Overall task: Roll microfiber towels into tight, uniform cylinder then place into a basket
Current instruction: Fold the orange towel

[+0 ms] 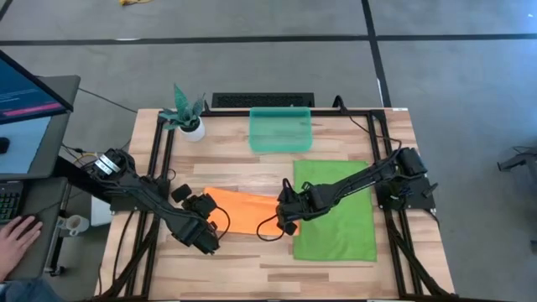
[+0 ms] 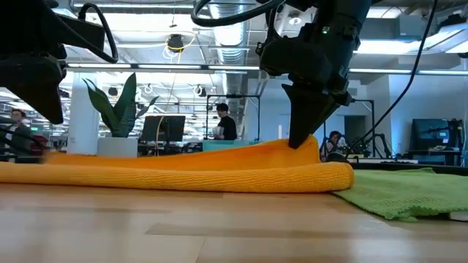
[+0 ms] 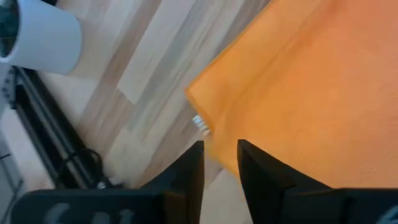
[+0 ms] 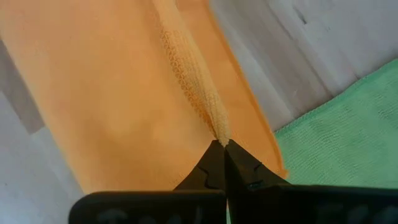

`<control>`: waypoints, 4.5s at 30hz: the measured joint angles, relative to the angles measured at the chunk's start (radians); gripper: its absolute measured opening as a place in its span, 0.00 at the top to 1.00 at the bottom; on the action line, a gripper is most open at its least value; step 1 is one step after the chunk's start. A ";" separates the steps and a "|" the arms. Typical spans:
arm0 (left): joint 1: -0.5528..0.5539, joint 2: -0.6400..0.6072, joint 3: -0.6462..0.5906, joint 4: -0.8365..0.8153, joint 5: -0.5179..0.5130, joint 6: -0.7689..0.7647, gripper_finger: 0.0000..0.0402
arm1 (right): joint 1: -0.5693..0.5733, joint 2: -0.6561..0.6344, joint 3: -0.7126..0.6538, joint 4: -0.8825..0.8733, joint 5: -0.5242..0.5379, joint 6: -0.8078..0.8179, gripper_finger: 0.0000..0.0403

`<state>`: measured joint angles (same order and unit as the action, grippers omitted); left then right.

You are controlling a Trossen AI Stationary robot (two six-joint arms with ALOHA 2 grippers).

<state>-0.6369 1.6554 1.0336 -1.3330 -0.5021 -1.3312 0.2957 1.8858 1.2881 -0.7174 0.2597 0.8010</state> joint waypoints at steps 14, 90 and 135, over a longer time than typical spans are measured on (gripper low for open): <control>-0.013 0.000 0.000 0.193 -0.005 0.155 0.78 | -0.023 0.000 0.000 0.000 -0.030 -0.025 0.84; 0.136 0.135 -0.212 1.396 -0.105 0.849 0.78 | 0.104 -0.227 0.001 -0.078 0.269 -0.200 0.73; -0.099 0.155 0.165 0.244 -0.087 0.583 0.85 | 0.056 -0.225 0.001 -0.031 0.273 -0.211 0.73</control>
<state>-0.7363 1.8101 1.1987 -1.0892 -0.5891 -0.7479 0.3515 1.6604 1.2892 -0.7486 0.5327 0.5903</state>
